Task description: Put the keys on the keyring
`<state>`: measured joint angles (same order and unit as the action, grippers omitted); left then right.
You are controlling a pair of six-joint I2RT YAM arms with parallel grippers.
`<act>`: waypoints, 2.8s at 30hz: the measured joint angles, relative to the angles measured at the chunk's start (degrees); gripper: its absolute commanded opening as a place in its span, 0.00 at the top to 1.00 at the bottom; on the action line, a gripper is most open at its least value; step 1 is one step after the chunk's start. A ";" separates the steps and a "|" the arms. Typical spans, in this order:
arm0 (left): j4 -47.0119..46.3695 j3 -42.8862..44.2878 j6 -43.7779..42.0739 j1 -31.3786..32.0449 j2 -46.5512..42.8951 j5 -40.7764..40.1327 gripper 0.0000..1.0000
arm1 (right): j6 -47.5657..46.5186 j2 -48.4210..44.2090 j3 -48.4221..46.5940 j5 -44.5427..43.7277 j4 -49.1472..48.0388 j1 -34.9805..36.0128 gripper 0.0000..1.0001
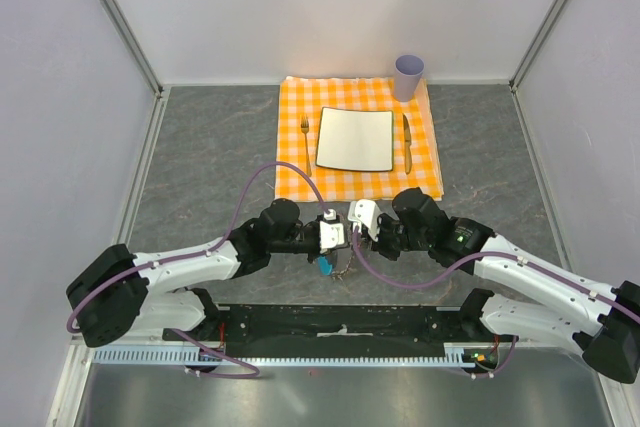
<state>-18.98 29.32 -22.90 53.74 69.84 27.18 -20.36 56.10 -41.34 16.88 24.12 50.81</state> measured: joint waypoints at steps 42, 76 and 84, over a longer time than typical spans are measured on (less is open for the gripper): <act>0.00 0.00 0.66 0.00 -0.15 0.63 0.98 | 0.22 1.14 0.00 -0.22 0.00 0.00 1.00; -2.99 -0.52 3.98 -0.04 -0.15 3.45 0.98 | 0.15 1.33 0.00 1.64 -0.07 0.11 1.00; -2.95 -0.52 3.98 -0.04 -0.07 4.42 0.98 | 0.00 1.01 0.00 1.77 0.02 0.44 1.00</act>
<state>-21.93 28.80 -18.92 53.69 69.78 31.59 -20.36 57.10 -41.34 18.65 24.14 51.24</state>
